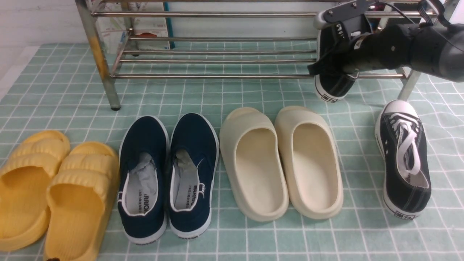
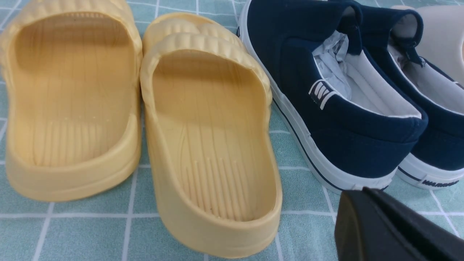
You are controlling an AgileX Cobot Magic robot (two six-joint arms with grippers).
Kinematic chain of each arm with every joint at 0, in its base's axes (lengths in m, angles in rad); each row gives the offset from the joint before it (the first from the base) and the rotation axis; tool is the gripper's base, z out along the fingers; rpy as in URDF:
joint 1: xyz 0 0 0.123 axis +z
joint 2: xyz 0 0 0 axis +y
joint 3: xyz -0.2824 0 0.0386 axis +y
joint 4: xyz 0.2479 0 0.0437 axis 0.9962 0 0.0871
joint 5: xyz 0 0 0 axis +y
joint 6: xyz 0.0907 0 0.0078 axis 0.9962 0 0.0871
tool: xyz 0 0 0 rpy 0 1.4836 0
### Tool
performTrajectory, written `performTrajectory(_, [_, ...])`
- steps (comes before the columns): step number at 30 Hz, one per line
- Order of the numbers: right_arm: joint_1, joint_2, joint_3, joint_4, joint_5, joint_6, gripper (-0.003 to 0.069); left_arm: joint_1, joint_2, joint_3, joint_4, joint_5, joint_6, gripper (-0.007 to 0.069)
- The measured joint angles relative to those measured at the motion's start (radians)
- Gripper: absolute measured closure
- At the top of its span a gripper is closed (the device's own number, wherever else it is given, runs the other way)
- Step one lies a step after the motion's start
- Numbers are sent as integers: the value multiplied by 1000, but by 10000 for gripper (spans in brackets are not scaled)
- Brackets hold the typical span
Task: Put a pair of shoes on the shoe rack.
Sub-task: Use the right arm to put a shoe into the shoe rack
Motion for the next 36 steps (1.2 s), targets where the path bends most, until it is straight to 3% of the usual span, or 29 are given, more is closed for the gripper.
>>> performTrajectory(5, [-2,0,-8,-33,-33,-6,364,0,0,0,0,0,0,636])
performTrajectory(12, [-6,-32,-9,-39,-8,-7,141,0,0,0,0,0,0,636])
performTrajectory(19, [-7,-86,-9,-34,77,-7,97,0,0,0,0,0,0,630])
performTrajectory(22, [-7,-121,-9,-18,179,-7,118,0,0,0,0,0,0,627])
performTrajectory(26, [-7,-178,-9,9,362,-7,200,0,0,0,0,0,0,624])
performTrajectory(27, [-7,-198,-9,12,441,-7,272,0,0,0,0,0,0,624])
performTrajectory(31, [-7,-212,-9,21,578,2,433,0,0,0,0,0,0,624])
performTrajectory(33, [-7,-198,-1,37,622,12,591,0,0,0,0,0,0,623])
performTrajectory(36, [-7,-152,7,35,596,17,660,0,0,0,0,0,0,620])
